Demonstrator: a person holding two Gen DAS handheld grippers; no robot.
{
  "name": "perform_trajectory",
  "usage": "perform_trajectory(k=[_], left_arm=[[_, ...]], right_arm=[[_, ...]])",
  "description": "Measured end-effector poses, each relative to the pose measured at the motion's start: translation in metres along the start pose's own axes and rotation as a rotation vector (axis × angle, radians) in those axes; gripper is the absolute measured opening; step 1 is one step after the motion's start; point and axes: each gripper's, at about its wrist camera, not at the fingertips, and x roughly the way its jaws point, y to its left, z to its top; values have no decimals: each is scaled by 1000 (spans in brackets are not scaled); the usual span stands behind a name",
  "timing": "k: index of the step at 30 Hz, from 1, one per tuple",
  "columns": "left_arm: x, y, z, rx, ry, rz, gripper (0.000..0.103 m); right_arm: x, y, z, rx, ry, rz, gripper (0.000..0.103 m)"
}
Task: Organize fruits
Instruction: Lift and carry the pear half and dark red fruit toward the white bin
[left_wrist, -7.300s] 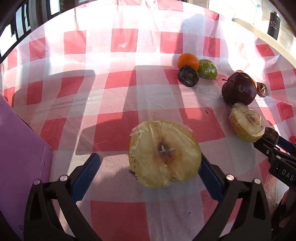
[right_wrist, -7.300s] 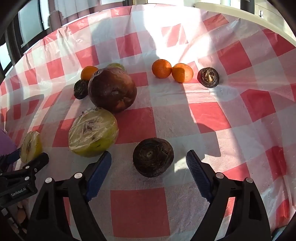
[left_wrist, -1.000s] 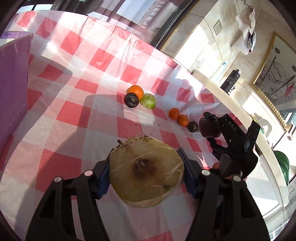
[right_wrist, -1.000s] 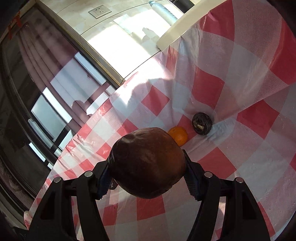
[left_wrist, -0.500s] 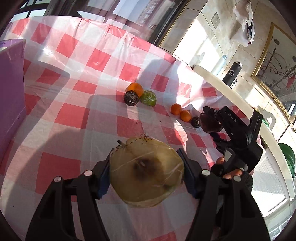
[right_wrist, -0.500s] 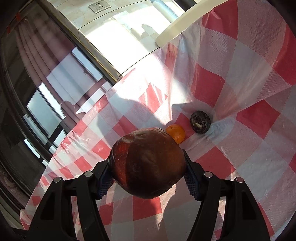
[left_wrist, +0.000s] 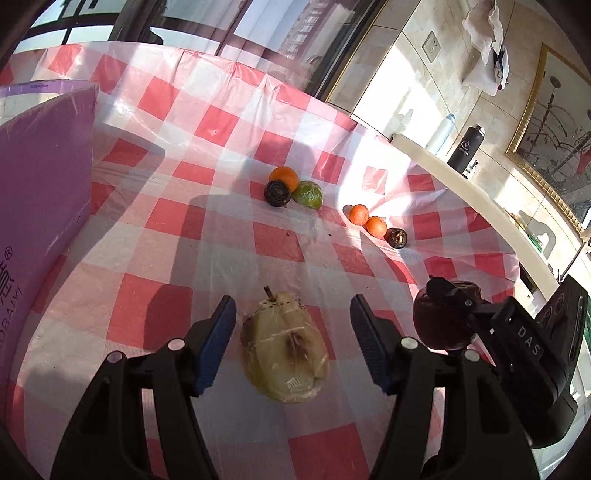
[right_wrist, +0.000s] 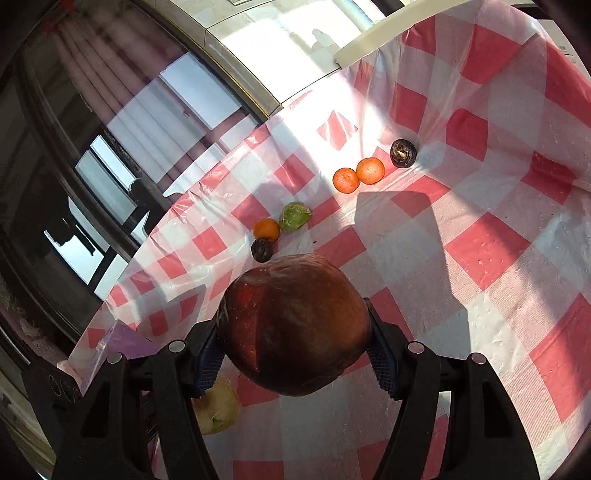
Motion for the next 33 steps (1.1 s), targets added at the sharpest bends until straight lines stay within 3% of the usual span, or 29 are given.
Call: perform_trajectory(k=[5, 9, 11, 12, 15, 17, 19, 22, 26, 29, 33], left_arm=[[-48, -2, -23, 66, -62, 23, 61], [-53, 12, -27, 30, -15, 25, 61], [-45, 22, -24, -15, 50, 17, 72], [-40, 24, -22, -22, 81, 19, 86], [-22, 11, -19, 65, 141, 22, 90], [-4, -7, -17, 173, 176, 80, 95], [16, -12, -11, 206, 207, 159, 95], [37, 2, 2, 99, 245, 183, 93], [46, -11, 2, 226, 288, 229, 66], [33, -8, -6, 228, 284, 196, 65], [-11, 5, -15, 164, 192, 177, 65]], right_arm=[[-24, 18, -23, -71, 0, 28, 66], [-26, 14, -24, -43, 2, 27, 66], [-27, 10, -23, -21, -3, 28, 66], [-28, 9, -23, -18, -7, 31, 66], [-28, 10, -23, -22, -11, 41, 66], [-28, 12, -23, -32, -11, 41, 66], [-28, 12, -24, -36, -7, 45, 66], [-29, 11, -24, -35, -7, 57, 66], [-30, 12, -24, -40, -10, 70, 66], [-31, 16, -25, -65, -15, 71, 66], [-33, 22, -27, -100, -24, 83, 66]])
